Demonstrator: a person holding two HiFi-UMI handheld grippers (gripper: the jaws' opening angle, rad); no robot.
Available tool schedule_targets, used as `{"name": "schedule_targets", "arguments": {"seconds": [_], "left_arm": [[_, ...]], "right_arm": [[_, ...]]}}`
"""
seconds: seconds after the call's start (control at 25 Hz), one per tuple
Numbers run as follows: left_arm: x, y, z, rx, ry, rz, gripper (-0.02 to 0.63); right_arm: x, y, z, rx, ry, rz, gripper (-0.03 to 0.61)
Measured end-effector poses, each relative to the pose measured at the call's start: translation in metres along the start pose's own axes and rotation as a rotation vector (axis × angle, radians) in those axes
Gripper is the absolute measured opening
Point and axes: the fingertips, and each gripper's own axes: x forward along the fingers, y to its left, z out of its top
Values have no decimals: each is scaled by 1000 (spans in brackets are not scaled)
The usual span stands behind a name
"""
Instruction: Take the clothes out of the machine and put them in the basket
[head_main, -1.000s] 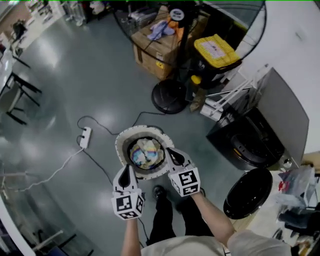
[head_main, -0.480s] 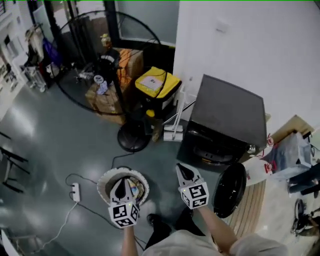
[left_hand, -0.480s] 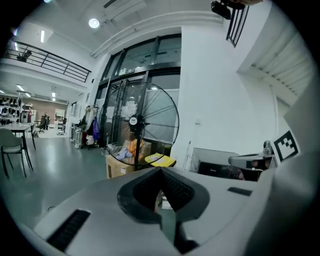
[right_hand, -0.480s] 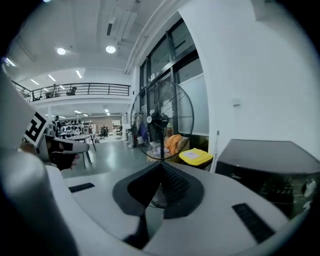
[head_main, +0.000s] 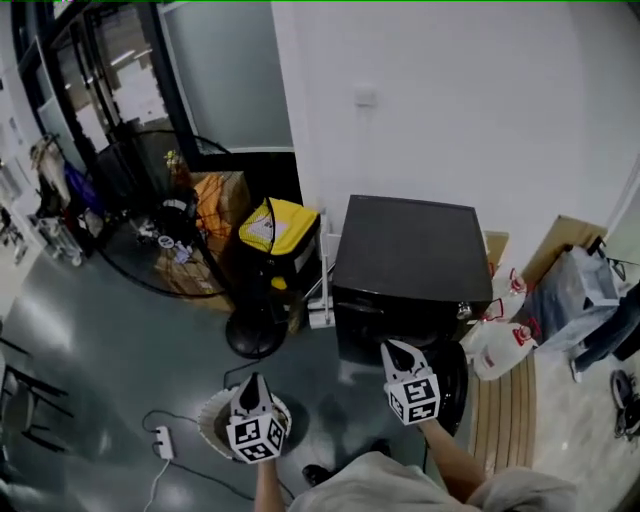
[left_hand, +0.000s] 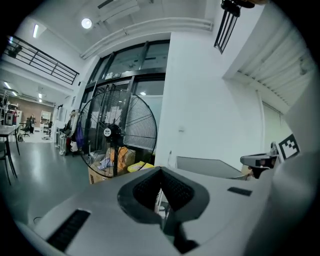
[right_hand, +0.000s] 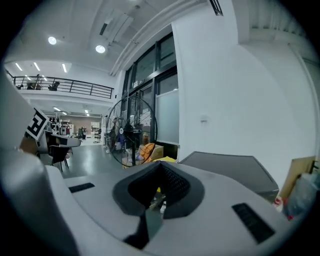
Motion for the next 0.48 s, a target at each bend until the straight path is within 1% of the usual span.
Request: {"name": "schedule_targets", "arguments": {"seconds": [0.08,0.24,0.48], "left_arm": [[-3,-9,6,11,-4,5,18],[-12,-13,16,65,-13,8,18],[-24,-11,17,73,-22,38,18]], "right_arm": [[-9,-13,7,-5,-13,-13,21],[-21,-25,16,-4,-32,-31,21],[-27,-23,13,-33,-30,-7,21]]}}
